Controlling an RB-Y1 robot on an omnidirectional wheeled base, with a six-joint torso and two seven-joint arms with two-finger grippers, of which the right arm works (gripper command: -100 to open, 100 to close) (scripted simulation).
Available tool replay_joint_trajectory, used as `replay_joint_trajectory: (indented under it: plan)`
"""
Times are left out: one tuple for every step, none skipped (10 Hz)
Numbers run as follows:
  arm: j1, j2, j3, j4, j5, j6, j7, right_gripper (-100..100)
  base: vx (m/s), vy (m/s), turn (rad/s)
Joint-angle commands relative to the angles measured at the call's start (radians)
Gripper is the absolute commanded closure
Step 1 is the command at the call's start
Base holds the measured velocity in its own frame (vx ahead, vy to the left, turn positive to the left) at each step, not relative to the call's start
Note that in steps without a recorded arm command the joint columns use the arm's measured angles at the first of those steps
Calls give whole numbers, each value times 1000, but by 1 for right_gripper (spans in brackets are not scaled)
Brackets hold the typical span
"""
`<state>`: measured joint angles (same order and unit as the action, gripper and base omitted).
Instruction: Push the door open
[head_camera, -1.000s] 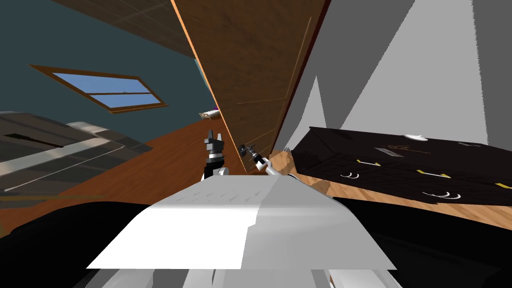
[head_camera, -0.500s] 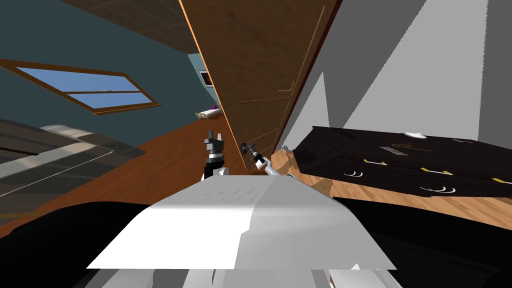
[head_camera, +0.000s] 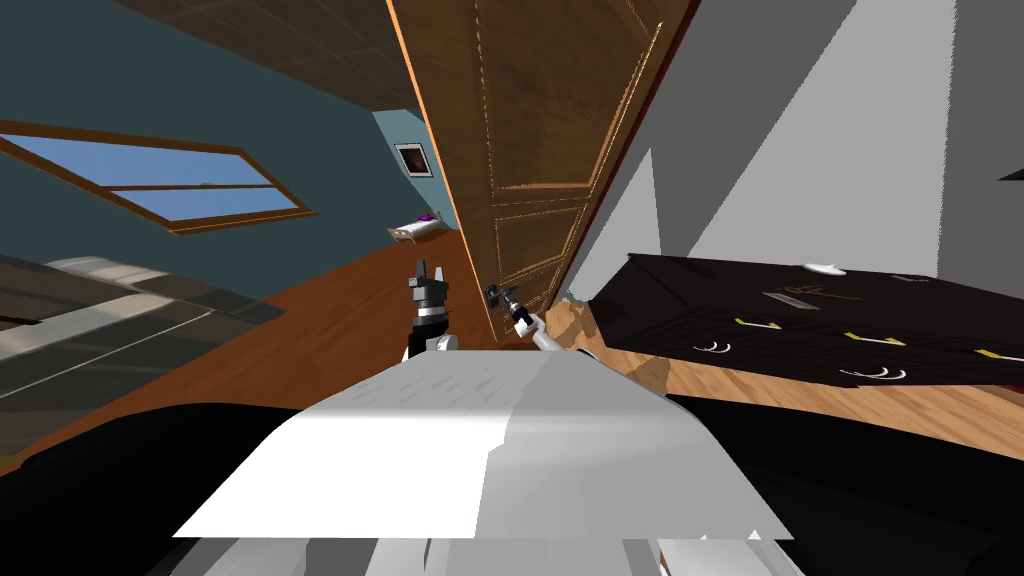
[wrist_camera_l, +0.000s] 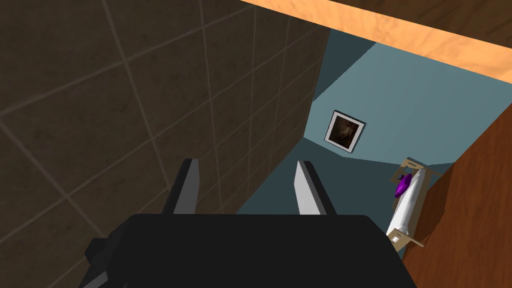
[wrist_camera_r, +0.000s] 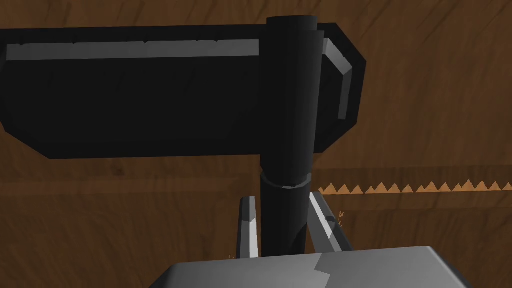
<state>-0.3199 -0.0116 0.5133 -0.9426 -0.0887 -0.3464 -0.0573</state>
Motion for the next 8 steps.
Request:
replay_joint_trajectory:
  plan:
    - [-12,-17,-28,11,-4,-12,0,100,120,184,-48]
    - [-13,-17,-35,12,-4,-12,2,100,83,173,-63]
    - [-14,-16,-49,16,-5,-13,6,100,75,166,-60]
    - [-16,-13,-63,19,-6,-14,10,100,92,197,-76]
    - [-17,-7,-77,23,-7,-14,14,100,109,191,-84]
    - [-18,0,-89,26,-7,-15,18,100,111,167,-72]
    - [-19,11,-105,30,-8,-16,22,100,98,221,-95]
    - [-21,26,-119,33,-9,-16,26,100,79,205,-110]
